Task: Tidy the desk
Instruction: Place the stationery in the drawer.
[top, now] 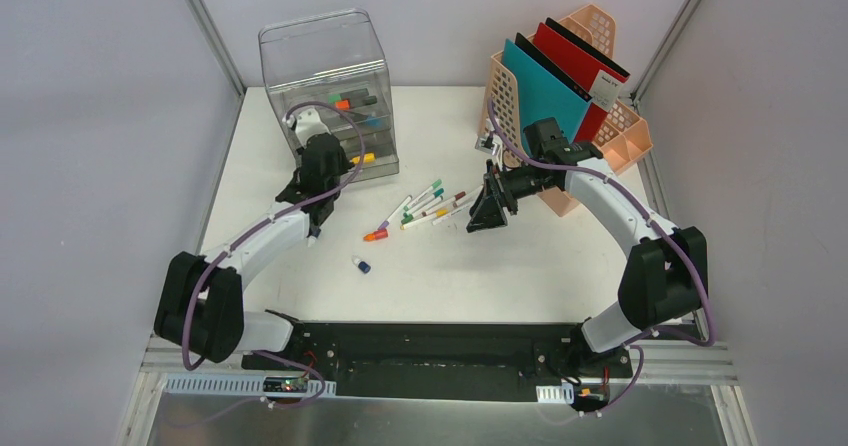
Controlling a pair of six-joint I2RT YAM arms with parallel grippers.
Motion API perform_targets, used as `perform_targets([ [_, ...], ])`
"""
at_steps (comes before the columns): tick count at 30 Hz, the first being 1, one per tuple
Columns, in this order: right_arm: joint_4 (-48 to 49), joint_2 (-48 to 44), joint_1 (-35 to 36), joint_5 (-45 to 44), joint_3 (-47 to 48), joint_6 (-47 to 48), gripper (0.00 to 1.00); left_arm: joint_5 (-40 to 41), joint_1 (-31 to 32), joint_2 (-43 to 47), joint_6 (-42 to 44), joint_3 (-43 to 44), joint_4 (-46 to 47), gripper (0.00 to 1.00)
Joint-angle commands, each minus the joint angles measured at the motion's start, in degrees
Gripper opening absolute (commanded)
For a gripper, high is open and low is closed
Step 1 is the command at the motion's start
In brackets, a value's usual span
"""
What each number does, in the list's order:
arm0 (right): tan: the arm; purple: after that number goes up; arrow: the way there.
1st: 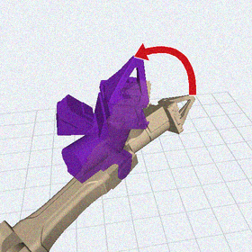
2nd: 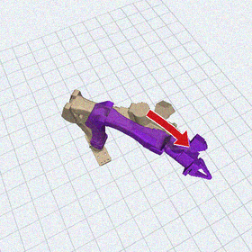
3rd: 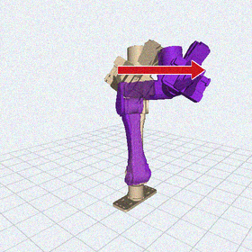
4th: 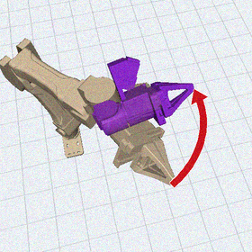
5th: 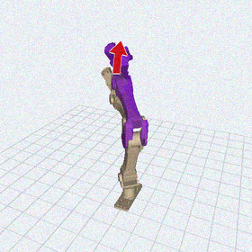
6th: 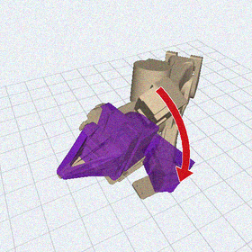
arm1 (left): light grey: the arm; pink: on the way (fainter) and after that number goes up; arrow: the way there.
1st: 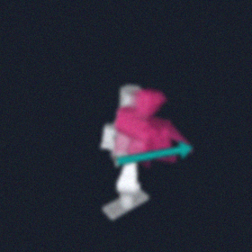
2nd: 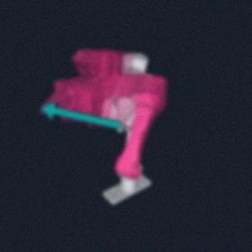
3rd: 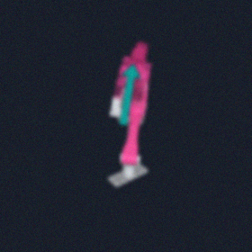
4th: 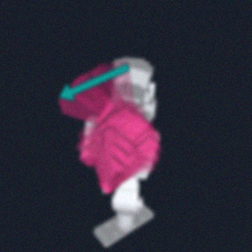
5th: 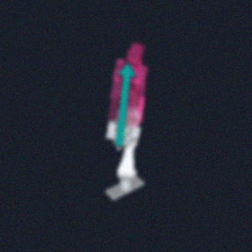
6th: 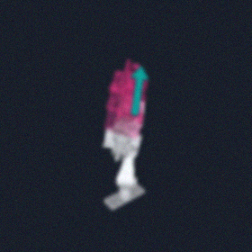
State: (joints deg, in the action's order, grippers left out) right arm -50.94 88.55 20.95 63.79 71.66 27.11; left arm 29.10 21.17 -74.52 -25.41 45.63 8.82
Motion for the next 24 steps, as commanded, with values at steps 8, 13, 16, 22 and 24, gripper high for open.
perform_targets([
  [8, 0.0, -2.2, 0.4, -0.5, 0.5, 1.9, 0.76, 0.2, -1.4, -8.9, 1.9, 8.1, 2.1, 0.37],
  [13, -0.1, -2.2, 0.4, -0.7, 0.6, 2.1, 0.76, -2.4, -1.4, -7.1, 3.1, 7.5, 1.8, 0.58],
  [16, -0.5, -2.1, 0.5, -0.9, 0.8, 2.3, 0.76, -7.1, -1.4, -4.1, 3.4, 6.2, 2.1, 0.66],
  [22, -0.7, -2.4, 0.5, -1.4, 0.9, 2.7, 0.76, -23.4, -1.4, 2.4, 4.3, 1.6, 2.2, 0.72],
  [24, -0.7, -2.6, 0.5, -1.6, 0.9, 2.7, 0.76, -28.3, -1.4, 4.4, 4.1, -0.2, 2.2, 0.72],
])
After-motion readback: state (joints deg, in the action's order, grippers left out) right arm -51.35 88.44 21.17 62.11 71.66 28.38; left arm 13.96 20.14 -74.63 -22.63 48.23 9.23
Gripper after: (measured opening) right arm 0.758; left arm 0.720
